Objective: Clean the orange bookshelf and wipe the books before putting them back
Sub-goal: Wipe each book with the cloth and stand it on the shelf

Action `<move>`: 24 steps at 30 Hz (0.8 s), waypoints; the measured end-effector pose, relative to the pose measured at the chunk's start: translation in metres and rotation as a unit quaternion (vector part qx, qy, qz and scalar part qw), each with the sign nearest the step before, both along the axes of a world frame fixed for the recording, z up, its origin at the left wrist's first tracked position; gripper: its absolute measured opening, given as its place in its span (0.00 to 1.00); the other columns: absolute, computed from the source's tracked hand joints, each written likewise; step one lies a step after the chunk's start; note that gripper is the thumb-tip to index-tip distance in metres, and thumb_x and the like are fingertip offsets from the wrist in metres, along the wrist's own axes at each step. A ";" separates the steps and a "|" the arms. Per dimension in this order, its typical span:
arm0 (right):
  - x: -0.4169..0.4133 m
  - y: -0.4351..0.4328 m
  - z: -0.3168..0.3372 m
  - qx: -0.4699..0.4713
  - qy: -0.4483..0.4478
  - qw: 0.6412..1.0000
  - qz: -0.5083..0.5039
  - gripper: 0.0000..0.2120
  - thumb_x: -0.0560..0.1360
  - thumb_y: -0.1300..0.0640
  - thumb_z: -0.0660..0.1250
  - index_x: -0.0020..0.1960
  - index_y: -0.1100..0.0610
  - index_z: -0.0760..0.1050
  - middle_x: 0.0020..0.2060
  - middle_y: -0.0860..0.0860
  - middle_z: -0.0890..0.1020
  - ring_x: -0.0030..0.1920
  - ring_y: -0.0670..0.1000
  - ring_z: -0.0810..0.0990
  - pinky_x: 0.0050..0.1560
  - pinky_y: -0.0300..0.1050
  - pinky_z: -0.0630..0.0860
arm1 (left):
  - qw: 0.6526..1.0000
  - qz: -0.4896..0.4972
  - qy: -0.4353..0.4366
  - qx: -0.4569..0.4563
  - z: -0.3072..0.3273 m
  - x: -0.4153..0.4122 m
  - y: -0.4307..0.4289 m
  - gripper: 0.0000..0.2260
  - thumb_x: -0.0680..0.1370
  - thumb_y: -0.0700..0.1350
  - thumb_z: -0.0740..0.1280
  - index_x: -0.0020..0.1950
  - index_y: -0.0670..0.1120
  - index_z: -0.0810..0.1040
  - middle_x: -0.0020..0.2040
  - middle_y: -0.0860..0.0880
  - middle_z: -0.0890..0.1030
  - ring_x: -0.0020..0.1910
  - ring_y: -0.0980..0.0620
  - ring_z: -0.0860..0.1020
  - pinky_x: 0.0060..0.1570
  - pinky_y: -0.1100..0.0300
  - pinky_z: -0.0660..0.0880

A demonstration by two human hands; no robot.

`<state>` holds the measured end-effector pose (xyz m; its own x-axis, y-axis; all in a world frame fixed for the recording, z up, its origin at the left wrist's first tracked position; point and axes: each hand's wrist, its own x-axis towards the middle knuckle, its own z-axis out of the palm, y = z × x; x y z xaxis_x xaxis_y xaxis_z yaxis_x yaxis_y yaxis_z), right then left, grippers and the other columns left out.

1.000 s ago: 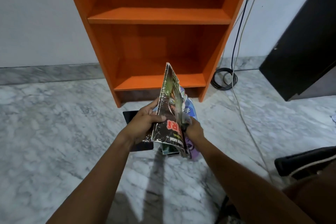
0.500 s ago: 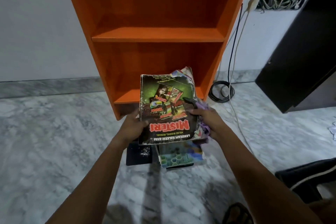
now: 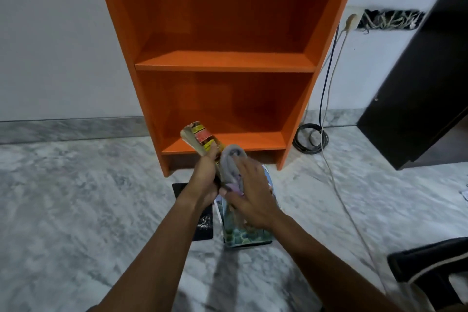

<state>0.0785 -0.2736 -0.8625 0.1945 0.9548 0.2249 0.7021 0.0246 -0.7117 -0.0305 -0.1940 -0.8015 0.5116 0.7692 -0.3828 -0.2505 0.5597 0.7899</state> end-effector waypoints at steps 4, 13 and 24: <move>0.002 0.026 0.009 0.056 0.198 0.975 -0.087 0.34 0.78 0.29 0.56 0.78 0.46 0.64 0.69 0.49 0.73 0.67 0.55 0.74 0.67 0.61 0.72 | 0.991 -0.131 0.012 0.004 -0.007 0.004 -0.019 0.21 0.85 0.55 0.55 0.69 0.43 0.77 0.60 0.42 0.84 0.56 0.47 0.84 0.56 0.51 0.81; 0.033 0.045 0.014 -0.084 0.407 0.900 -0.135 0.24 0.84 0.41 0.57 0.67 0.58 0.76 0.64 0.62 0.81 0.51 0.53 0.83 0.60 0.58 0.75 | 0.991 -0.105 -0.062 -0.059 -0.009 -0.018 -0.017 0.20 0.85 0.53 0.56 0.65 0.40 0.76 0.65 0.32 0.79 0.67 0.32 0.76 0.72 0.36 0.67; 0.058 0.011 -0.030 -0.195 0.565 0.798 -0.080 0.31 0.75 0.43 0.74 0.72 0.59 0.75 0.66 0.58 0.81 0.67 0.60 0.79 0.73 0.59 0.70 | 0.996 0.011 -0.083 0.016 0.011 -0.040 0.016 0.15 0.85 0.51 0.58 0.65 0.43 0.76 0.60 0.40 0.83 0.59 0.38 0.82 0.61 0.38 0.77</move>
<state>0.1365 -0.2625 -0.8920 0.1883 0.8522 -0.4882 -0.4215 -0.3788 -0.8239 -0.0704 -0.1782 -0.7901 0.5490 0.7915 -0.2685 -0.3914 0.5273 0.7542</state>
